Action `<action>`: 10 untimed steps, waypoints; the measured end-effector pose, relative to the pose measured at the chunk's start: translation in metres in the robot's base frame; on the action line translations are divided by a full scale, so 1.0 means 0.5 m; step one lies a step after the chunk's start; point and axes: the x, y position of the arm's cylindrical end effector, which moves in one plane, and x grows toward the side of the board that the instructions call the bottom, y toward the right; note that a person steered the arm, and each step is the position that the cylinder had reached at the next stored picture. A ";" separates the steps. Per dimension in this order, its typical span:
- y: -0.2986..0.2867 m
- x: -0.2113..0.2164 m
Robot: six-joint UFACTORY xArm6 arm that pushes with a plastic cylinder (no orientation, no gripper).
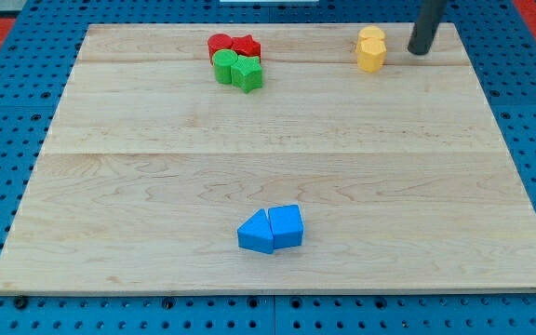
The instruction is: Move the yellow blocks diagonally bottom right to the red blocks
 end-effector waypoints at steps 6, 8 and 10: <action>-0.052 0.308; -0.045 0.491; -0.048 0.501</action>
